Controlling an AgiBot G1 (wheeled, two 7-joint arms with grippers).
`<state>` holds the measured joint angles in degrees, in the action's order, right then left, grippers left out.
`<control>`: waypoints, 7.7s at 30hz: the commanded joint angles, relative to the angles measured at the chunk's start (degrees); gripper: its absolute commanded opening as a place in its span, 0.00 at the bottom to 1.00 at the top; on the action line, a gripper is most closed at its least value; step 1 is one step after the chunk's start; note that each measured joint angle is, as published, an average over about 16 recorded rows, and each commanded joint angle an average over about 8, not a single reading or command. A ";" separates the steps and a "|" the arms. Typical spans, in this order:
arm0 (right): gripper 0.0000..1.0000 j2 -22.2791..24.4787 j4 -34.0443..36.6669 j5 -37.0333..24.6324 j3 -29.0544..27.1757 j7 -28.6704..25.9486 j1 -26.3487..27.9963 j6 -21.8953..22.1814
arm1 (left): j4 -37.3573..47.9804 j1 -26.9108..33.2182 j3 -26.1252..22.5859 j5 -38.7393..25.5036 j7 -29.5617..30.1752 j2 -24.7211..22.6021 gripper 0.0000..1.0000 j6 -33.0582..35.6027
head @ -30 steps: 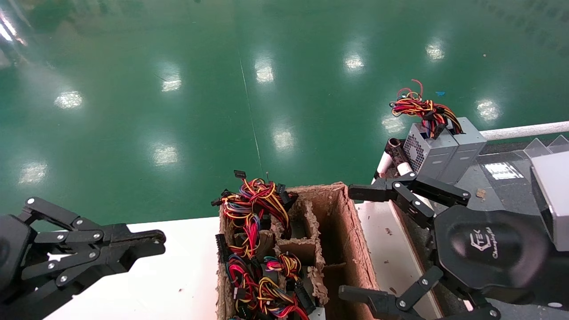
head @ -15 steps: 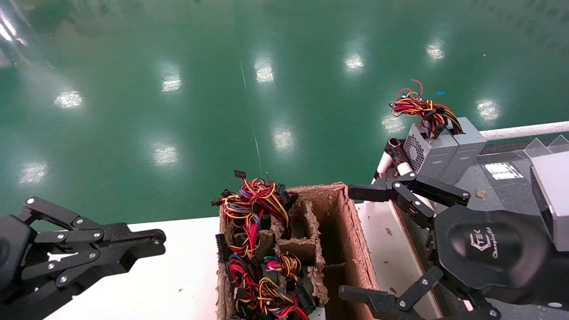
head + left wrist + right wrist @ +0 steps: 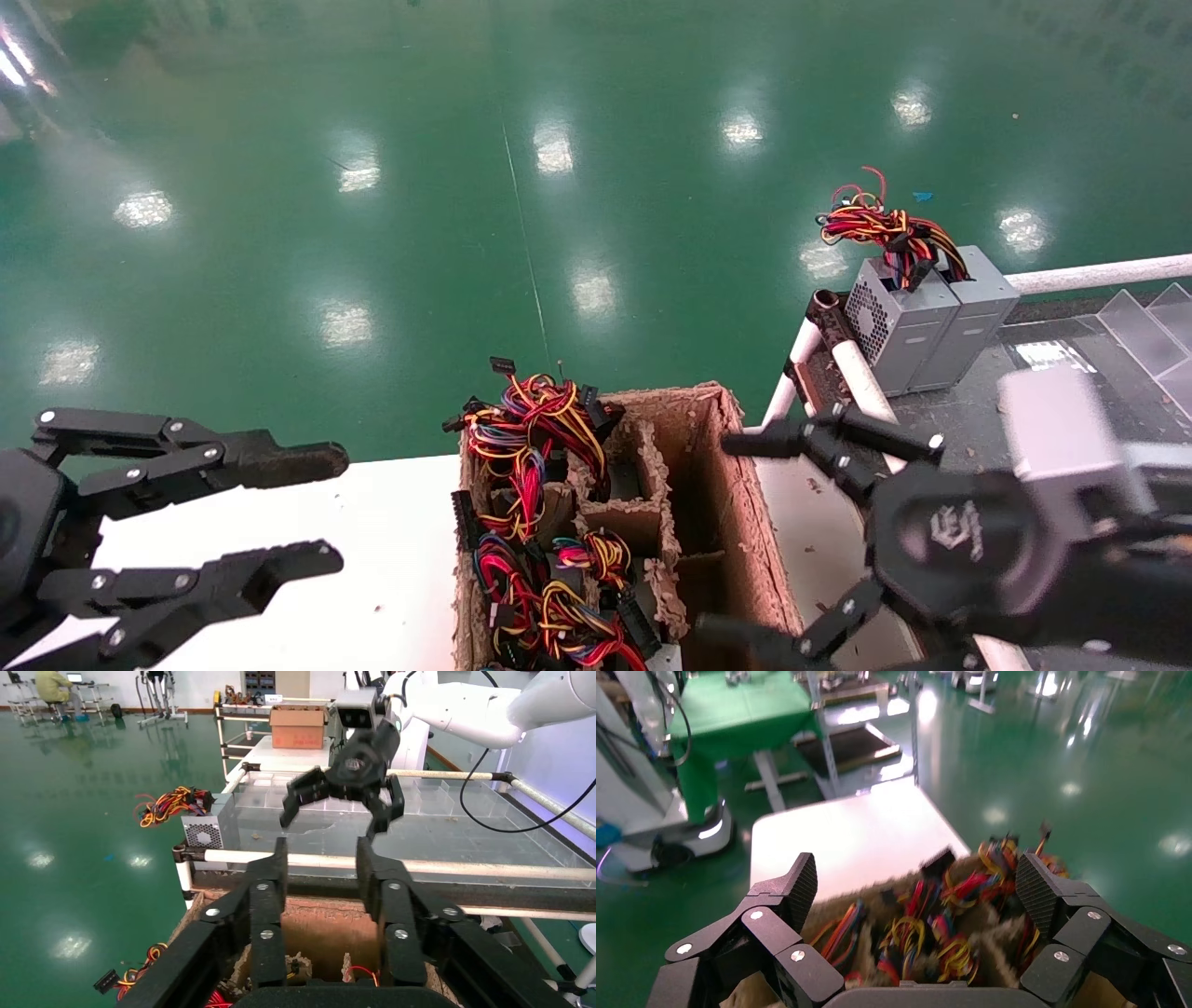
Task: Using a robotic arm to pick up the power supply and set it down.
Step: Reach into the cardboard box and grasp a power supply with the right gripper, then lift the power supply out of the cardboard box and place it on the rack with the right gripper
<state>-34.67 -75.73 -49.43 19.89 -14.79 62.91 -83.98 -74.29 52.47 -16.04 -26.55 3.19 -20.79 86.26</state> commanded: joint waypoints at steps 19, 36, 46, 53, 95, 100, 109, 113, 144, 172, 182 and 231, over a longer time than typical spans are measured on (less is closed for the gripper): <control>1.00 -4.53 -0.38 -11.08 15.51 -7.96 5.21 -6.12 | 0.03 0.07 -0.13 0.05 -0.05 0.03 1.00 -0.01; 0.00 -9.12 4.71 -15.25 22.73 -6.13 4.92 -3.34 | 0.03 0.11 -0.23 0.11 -0.10 0.07 1.00 -0.03; 0.00 -8.98 4.65 -17.22 22.66 -5.79 4.55 -0.43 | 0.03 0.12 -0.29 0.15 -0.13 0.09 1.00 -0.05; 0.00 -8.43 3.01 -18.26 22.55 -6.26 3.68 1.73 | 0.03 0.14 -0.33 0.17 -0.16 0.10 1.00 -0.06; 0.00 -2.93 -0.76 -8.74 14.21 1.47 1.24 7.45 | 0.03 0.21 -0.57 0.31 -0.28 0.19 1.00 -0.11; 0.00 -1.13 -0.82 -3.25 9.86 4.05 1.68 8.98 | 0.03 0.22 -0.60 0.33 -0.29 0.20 1.00 -0.12; 0.00 2.34 0.18 4.56 2.19 6.41 5.58 11.74 | 0.03 0.23 -0.65 0.36 -0.32 0.22 1.00 -0.13; 0.00 3.00 1.44 2.88 0.59 7.68 8.76 14.76 | 0.03 0.24 -0.67 0.37 -0.33 0.22 1.00 -0.14; 0.00 6.48 37.13 -14.33 -0.66 21.95 27.74 23.09 | 0.03 0.29 -0.83 0.47 -0.42 0.28 1.00 -0.18; 0.00 -1.76 56.00 -22.13 5.19 28.31 33.22 19.46 | 0.03 0.34 -0.97 0.55 -0.49 0.33 1.00 -0.22; 0.00 -7.78 60.83 -25.00 6.87 30.97 38.06 22.29 | 0.03 0.35 -1.02 0.58 -0.52 0.35 1.00 -0.23; 1.00 -7.67 72.93 -24.55 6.57 32.63 49.38 13.91 | 0.05 0.42 -1.24 0.72 -0.64 0.43 1.00 -0.29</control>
<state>-42.56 -3.85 -74.27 26.82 17.48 111.35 -69.67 -74.23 52.89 -17.28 -25.84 2.54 -20.37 85.99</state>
